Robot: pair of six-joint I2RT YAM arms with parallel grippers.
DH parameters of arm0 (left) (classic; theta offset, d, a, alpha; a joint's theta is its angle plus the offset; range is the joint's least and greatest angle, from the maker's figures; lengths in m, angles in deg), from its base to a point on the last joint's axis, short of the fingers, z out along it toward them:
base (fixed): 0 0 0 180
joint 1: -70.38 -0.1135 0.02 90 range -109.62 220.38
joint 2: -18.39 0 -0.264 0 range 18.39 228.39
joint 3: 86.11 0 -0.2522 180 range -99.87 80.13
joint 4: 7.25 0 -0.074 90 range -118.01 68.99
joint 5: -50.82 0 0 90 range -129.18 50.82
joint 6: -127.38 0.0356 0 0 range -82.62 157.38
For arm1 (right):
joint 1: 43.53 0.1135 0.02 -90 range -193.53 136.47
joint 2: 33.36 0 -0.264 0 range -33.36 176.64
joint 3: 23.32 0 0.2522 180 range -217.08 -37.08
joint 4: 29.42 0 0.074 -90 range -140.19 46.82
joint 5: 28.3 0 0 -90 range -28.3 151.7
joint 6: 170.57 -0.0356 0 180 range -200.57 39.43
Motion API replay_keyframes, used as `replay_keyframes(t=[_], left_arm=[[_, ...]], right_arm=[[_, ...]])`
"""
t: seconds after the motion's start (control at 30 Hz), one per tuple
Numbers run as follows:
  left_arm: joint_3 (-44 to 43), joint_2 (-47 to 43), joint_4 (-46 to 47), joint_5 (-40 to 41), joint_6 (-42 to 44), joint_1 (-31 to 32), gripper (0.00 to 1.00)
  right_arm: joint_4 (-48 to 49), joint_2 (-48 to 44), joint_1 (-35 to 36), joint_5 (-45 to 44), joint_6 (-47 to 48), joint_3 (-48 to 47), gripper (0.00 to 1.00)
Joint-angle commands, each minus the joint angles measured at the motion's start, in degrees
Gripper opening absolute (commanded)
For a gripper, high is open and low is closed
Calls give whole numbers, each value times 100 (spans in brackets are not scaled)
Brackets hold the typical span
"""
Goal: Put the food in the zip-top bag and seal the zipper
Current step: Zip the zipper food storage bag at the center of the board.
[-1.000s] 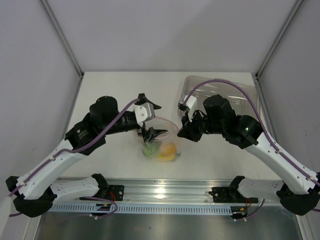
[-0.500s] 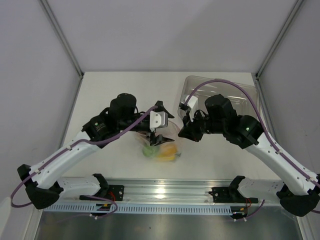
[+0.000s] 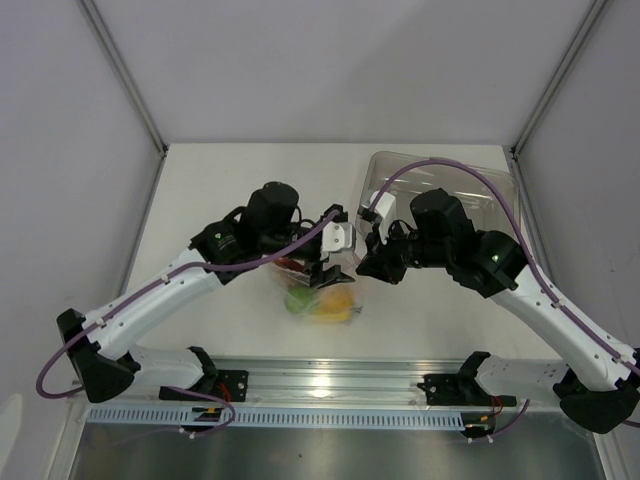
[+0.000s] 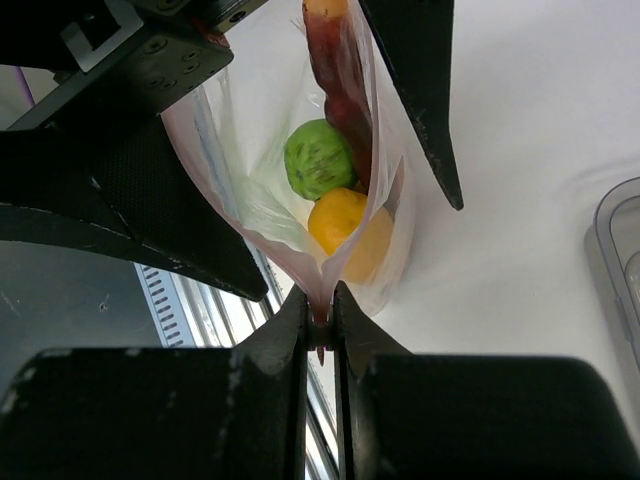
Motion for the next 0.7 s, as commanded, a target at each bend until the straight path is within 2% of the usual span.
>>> replay_keyframes(t=[0.0, 0.2, 0.33, 0.4, 0.6, 0.63, 0.67], left_arm=[[-363, 107, -201, 29, 219, -58, 82], [-276, -77, -333, 64, 26, -164, 72], [-249, -157, -491, 205, -45, -164, 50], [-188, -192, -509, 231, -89, -164, 44], [-56, -367, -518, 275, -343, -164, 32], [-47, -368, -526, 293, -448, -164, 31], [-47, -394, -535, 319, -510, -164, 27]], right_arm=[[91, -79, -25, 4, 105, -44, 0], [3, -53, -24, -172, 193, -114, 0], [-15, 26, -42, -199, 229, -194, 0], [11, 61, -42, -181, 211, -246, 0], [64, 184, -51, -400, 88, -361, 0], [125, 210, -51, -462, 53, -370, 1], [143, 211, -51, -584, -8, -361, 7]])
